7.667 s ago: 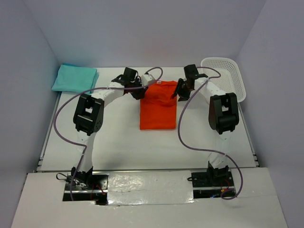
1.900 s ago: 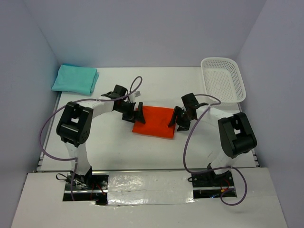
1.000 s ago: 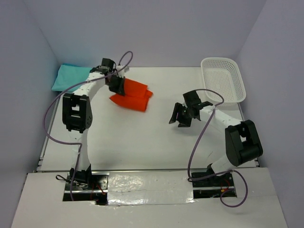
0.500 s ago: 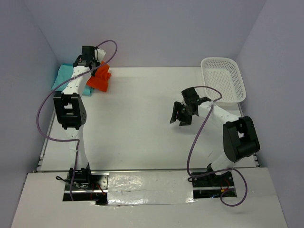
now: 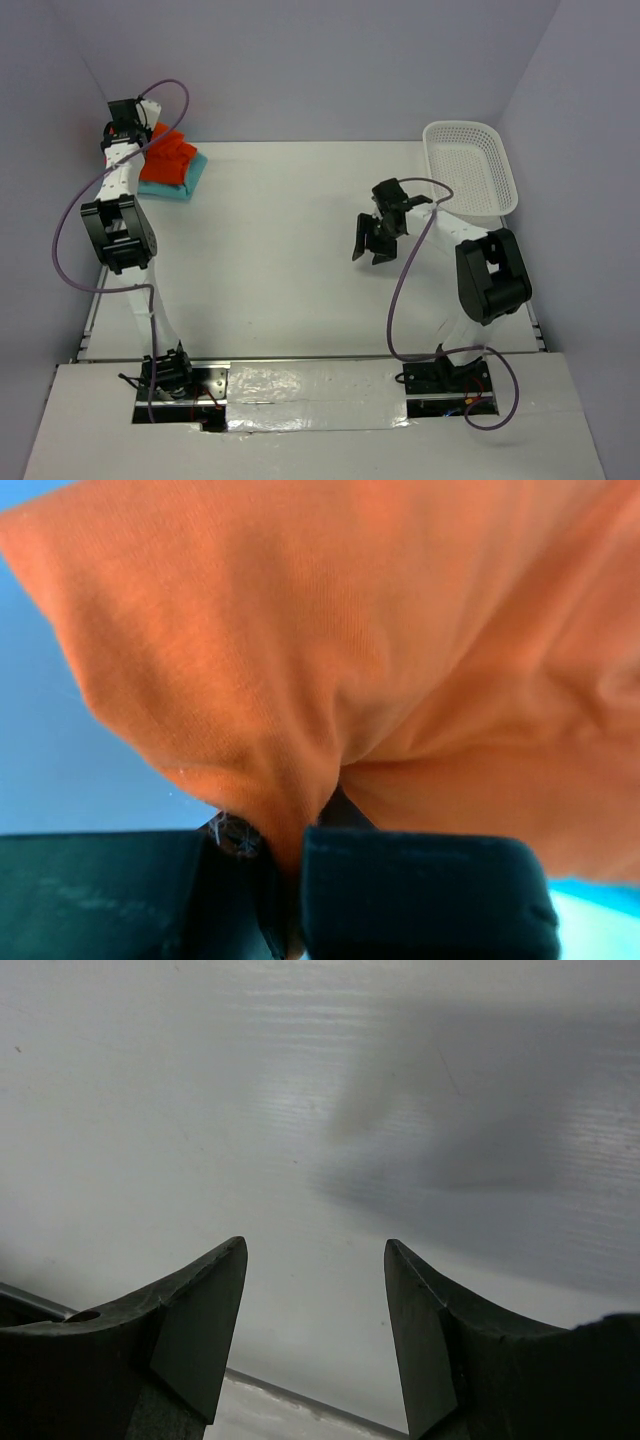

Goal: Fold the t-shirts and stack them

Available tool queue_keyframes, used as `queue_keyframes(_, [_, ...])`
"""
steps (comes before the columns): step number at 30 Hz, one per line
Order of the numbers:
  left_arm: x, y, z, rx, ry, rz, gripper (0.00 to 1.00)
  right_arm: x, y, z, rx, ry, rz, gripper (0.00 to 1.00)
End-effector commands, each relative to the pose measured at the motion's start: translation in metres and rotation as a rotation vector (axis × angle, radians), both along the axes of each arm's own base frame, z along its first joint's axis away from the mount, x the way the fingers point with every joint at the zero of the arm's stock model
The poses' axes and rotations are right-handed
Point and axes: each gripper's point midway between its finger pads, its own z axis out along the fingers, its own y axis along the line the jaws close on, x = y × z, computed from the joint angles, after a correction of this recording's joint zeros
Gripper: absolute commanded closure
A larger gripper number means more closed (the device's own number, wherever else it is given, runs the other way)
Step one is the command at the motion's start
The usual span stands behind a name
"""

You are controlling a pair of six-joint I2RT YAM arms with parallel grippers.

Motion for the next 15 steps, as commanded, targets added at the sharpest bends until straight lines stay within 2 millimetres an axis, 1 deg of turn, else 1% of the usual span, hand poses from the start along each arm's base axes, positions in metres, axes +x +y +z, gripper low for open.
queue_keyframes(1, [0.021, 0.018, 0.017, 0.050, -0.084, -0.003, 1.00, 0.013, 0.015, 0.017, 0.012, -0.043, 0.056, 0.35])
queue_keyframes(2, [0.022, 0.022, 0.015, 0.056, -0.083, -0.006, 1.00, 0.016, 0.017, 0.021, 0.017, -0.048, 0.059, 0.35])
queue_keyframes(3, [0.024, 0.023, 0.002, 0.054, -0.059, -0.006, 0.96, 0.016, 0.019, 0.019, 0.018, -0.042, 0.066, 0.35])
queue_keyframes(4, [0.025, 0.022, 0.001, 0.050, -0.055, -0.016, 0.85, 0.016, 0.020, 0.020, 0.020, -0.042, 0.075, 0.35])
queue_keyframes(5, [0.025, 0.020, -0.004, 0.043, -0.045, -0.018, 0.54, 0.016, 0.021, 0.020, 0.020, -0.040, 0.080, 0.35])
queue_keyframes(6, [0.024, 0.022, -0.009, 0.036, -0.044, 0.004, 0.32, 0.019, 0.023, 0.022, 0.022, -0.045, 0.085, 0.35])
queue_keyframes(7, [0.021, 0.024, -0.014, 0.038, -0.035, 0.021, 0.12, 0.018, 0.023, 0.023, 0.017, -0.040, 0.090, 0.35])
queue_keyframes(8, [0.020, 0.027, -0.015, 0.038, -0.038, 0.046, 0.01, 0.020, 0.022, 0.024, 0.012, -0.044, 0.088, 0.35])
queue_keyframes(10, [0.013, 0.041, -0.010, 0.060, -0.047, 0.118, 0.00, 0.019, 0.021, 0.026, 0.005, -0.042, 0.090, 0.35])
queue_keyframes(11, [0.011, 0.045, -0.005, 0.044, -0.068, 0.154, 0.01, 0.020, 0.022, 0.031, 0.007, -0.052, 0.091, 0.35])
queue_keyframes(12, [0.011, 0.052, 0.011, 0.040, -0.105, 0.186, 0.01, 0.020, 0.021, 0.033, 0.007, -0.056, 0.090, 0.35])
queue_keyframes(13, [0.011, 0.053, 0.021, 0.027, -0.133, 0.200, 0.01, 0.019, 0.021, 0.035, 0.008, -0.060, 0.090, 0.35])
queue_keyframes(15, [0.012, 0.047, 0.049, -0.013, -0.202, 0.210, 0.01, 0.017, 0.022, 0.042, 0.017, -0.076, 0.085, 0.35])
